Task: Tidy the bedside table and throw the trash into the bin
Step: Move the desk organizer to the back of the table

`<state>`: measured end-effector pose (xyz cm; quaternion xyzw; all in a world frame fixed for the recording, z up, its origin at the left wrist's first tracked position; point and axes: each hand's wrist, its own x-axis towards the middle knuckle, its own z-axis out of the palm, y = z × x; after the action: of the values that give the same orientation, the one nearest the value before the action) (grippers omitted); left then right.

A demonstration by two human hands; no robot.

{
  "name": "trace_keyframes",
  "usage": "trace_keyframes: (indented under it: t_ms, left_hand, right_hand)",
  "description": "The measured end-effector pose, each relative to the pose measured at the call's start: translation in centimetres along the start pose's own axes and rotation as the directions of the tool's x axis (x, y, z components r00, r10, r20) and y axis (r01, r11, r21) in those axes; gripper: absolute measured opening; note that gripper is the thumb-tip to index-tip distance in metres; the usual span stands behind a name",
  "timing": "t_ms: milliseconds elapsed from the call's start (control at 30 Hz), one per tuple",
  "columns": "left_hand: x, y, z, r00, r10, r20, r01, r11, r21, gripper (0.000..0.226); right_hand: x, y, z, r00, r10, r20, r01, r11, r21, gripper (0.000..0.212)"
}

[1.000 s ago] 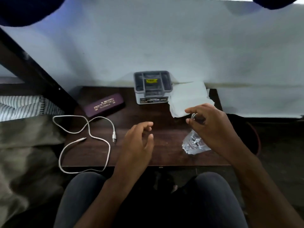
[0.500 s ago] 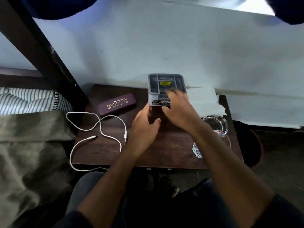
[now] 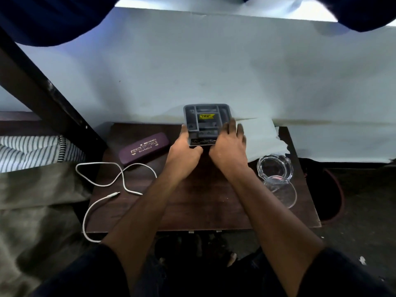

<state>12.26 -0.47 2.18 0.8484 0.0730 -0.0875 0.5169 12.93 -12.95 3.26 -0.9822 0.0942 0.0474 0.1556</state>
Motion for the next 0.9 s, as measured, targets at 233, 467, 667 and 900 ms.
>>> trace_keyframes:
  t_ms: [233,467,667,900]
  left_hand:
    - [0.4,-1.0,-0.3,0.998,-0.031,0.056,0.031,1.0,0.002,0.053]
    - [0.4,-0.7,-0.2,1.0,-0.016,0.023,0.015,0.999,0.029,0.06]
    - [1.2,-0.9,0.1,0.999,-0.022,0.041,0.017,0.993,0.116,0.081]
    - [-0.2,-0.2,-0.6,0.995,-0.043,0.088,0.028,0.985,0.168,0.09]
  right_hand:
    - [-0.7,0.4,-0.2,0.997,0.045,0.066,-0.055,0.984,0.167,0.072]
    - [-0.8,0.5,-0.5,0.995,0.035,0.097,-0.048,0.99,0.135,0.078]
    - [0.2,0.5,-0.9,0.984,0.049,0.174,-0.051,0.999,0.01,0.086]
    - [0.6,0.4,-3.5,0.963,0.056,0.262,-0.045,0.998,-0.047,0.079]
